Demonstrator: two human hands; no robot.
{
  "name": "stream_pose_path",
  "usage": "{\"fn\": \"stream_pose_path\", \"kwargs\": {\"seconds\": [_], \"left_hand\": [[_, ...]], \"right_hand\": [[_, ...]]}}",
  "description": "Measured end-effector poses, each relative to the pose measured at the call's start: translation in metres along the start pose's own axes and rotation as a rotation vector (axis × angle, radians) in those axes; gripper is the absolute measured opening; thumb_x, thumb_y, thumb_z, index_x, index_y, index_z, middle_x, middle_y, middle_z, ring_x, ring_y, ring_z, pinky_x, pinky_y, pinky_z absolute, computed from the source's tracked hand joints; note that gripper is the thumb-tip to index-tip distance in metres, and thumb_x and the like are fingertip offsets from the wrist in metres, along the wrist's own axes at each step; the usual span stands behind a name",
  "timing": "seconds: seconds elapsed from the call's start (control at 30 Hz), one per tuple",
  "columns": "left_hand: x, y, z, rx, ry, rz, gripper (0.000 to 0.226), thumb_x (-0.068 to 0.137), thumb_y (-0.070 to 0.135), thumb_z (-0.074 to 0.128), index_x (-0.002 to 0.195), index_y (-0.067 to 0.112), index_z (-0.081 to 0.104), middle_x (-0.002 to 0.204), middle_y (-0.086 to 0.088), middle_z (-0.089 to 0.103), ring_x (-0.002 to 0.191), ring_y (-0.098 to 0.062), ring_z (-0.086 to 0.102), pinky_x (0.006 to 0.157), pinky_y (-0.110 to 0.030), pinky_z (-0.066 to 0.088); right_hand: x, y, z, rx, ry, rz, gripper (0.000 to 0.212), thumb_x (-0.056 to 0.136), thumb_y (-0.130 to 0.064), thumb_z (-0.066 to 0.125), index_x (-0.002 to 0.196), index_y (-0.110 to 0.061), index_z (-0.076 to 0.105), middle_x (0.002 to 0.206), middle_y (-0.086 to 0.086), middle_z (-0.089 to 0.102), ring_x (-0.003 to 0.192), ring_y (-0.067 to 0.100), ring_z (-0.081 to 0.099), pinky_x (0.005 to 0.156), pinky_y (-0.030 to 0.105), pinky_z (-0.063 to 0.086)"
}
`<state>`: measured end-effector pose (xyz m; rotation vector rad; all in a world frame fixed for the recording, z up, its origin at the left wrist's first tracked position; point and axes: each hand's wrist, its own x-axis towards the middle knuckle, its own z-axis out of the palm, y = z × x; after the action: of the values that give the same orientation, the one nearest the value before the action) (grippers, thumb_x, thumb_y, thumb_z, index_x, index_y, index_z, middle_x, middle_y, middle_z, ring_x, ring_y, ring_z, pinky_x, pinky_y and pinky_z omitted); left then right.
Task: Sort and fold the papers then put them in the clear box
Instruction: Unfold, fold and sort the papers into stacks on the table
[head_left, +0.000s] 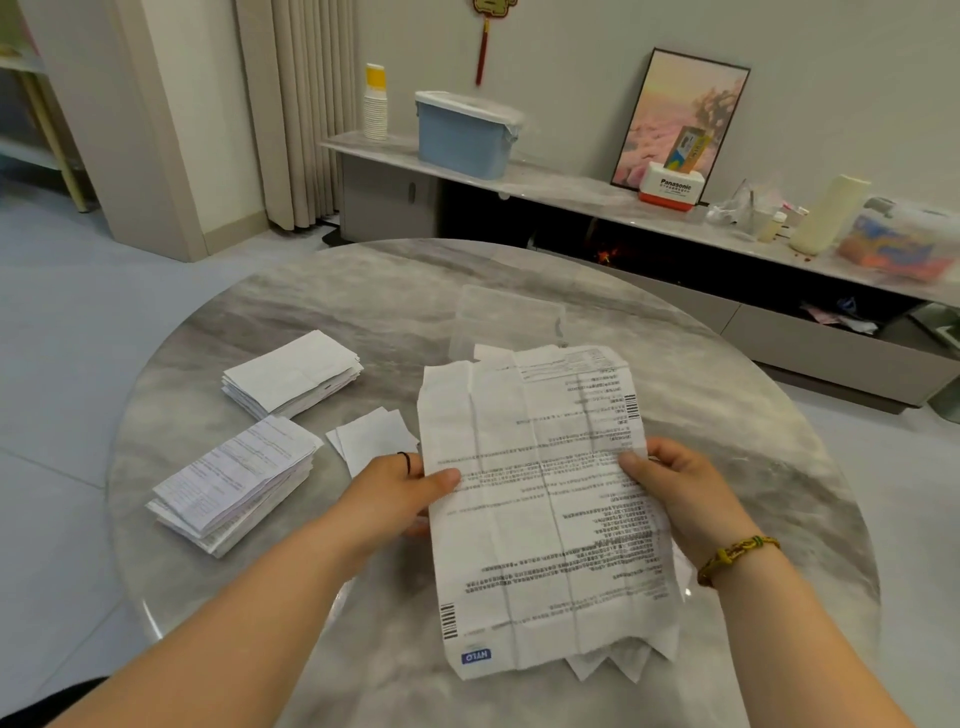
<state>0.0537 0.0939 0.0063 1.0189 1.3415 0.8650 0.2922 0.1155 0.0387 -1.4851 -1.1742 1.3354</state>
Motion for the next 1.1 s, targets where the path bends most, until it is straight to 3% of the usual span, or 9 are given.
{"fn": "stream_pose_path", "kwargs": {"seconds": [0.13, 0.47, 0.67, 0.8, 0.87, 0.93, 1.0, 1.03, 1.1], "left_hand": [[-0.002, 0.008, -0.005, 0.033, 0.000, 0.059, 0.021, 0.089, 0.004, 0.054, 0.073, 0.014, 0.063, 0.055, 0.008, 0.066, 0.040, -0.003, 0.058, 0.039, -0.016, 0.046], [-0.001, 0.018, -0.025, -0.219, -0.114, 0.090, 0.026, 0.092, 0.004, 0.044, 0.085, 0.015, 0.067, 0.071, 0.003, 0.073, 0.058, -0.008, 0.068, 0.054, -0.022, 0.054], [-0.005, 0.024, -0.025, -0.417, -0.135, 0.047, 0.060, 0.090, -0.001, 0.031, 0.050, 0.015, 0.073, 0.052, 0.000, 0.067, 0.044, -0.009, 0.061, 0.044, -0.016, 0.048], [-0.008, 0.027, -0.024, -0.459, -0.122, 0.018, 0.064, 0.089, 0.006, 0.026, 0.040, 0.010, 0.067, 0.044, 0.000, 0.060, 0.038, -0.011, 0.054, 0.040, -0.015, 0.043], [-0.006, 0.026, -0.025, -0.445, -0.053, -0.008, 0.060, 0.092, 0.016, 0.035, 0.041, 0.011, 0.066, 0.044, 0.000, 0.060, 0.035, -0.010, 0.054, 0.038, -0.012, 0.042], [-0.005, 0.024, -0.024, -0.350, 0.023, -0.015, 0.045, 0.092, 0.022, 0.046, 0.050, 0.013, 0.060, 0.043, 0.001, 0.057, 0.035, -0.008, 0.052, 0.041, -0.015, 0.041], [-0.003, 0.022, -0.022, -0.288, 0.042, -0.016, 0.030, 0.089, 0.012, 0.055, 0.059, 0.013, 0.050, 0.044, 0.003, 0.056, 0.037, -0.007, 0.052, 0.044, -0.018, 0.041], [-0.002, 0.021, -0.022, -0.288, 0.044, -0.018, 0.027, 0.087, 0.006, 0.057, 0.062, 0.013, 0.048, 0.045, 0.003, 0.057, 0.038, -0.007, 0.053, 0.043, -0.018, 0.042], [-0.002, 0.021, -0.022, -0.341, 0.074, -0.022, 0.022, 0.084, 0.000, 0.057, 0.070, 0.014, 0.048, 0.056, -0.001, 0.061, 0.040, -0.008, 0.058, 0.040, -0.016, 0.046]], "right_hand": [[0.004, 0.002, 0.003, 0.054, -0.055, 0.035, 0.013, 0.089, -0.004, 0.051, 0.079, -0.008, 0.058, 0.066, 0.003, 0.071, 0.055, 0.014, 0.068, 0.050, 0.025, 0.056], [0.013, 0.004, 0.011, 0.316, -0.193, 0.102, 0.023, 0.092, 0.002, 0.040, 0.083, -0.006, 0.060, 0.064, 0.004, 0.072, 0.054, 0.014, 0.068, 0.046, 0.022, 0.054], [0.011, 0.004, 0.017, 0.406, -0.199, 0.048, 0.029, 0.092, 0.003, 0.037, 0.081, -0.009, 0.060, 0.063, 0.001, 0.072, 0.057, 0.012, 0.069, 0.051, 0.022, 0.056], [0.012, 0.007, 0.018, 0.405, -0.155, 0.037, 0.022, 0.089, 0.002, 0.046, 0.077, -0.008, 0.063, 0.058, -0.001, 0.070, 0.059, 0.014, 0.066, 0.059, 0.021, 0.056], [0.012, 0.005, 0.019, 0.377, -0.209, 0.020, 0.012, 0.070, -0.016, 0.074, 0.060, -0.013, 0.068, 0.058, 0.002, 0.069, 0.058, 0.019, 0.065, 0.050, 0.019, 0.054], [0.011, 0.001, 0.017, 0.331, -0.240, 0.049, 0.029, 0.037, -0.031, 0.090, 0.052, -0.017, 0.070, 0.061, 0.002, 0.070, 0.053, 0.016, 0.066, 0.046, 0.018, 0.052], [0.014, 0.003, 0.015, 0.297, -0.212, 0.060, 0.009, 0.070, -0.019, 0.076, 0.064, -0.017, 0.070, 0.058, -0.001, 0.069, 0.047, 0.010, 0.064, 0.043, 0.016, 0.049], [0.018, 0.007, 0.012, 0.309, -0.191, 0.063, 0.014, 0.084, -0.010, 0.060, 0.073, -0.016, 0.067, 0.057, -0.001, 0.068, 0.045, 0.009, 0.062, 0.042, 0.016, 0.049], [0.017, 0.007, 0.014, 0.386, -0.160, 0.094, 0.018, 0.091, -0.009, 0.047, 0.084, -0.013, 0.063, 0.061, 0.002, 0.068, 0.049, 0.012, 0.064, 0.045, 0.018, 0.051]]}}
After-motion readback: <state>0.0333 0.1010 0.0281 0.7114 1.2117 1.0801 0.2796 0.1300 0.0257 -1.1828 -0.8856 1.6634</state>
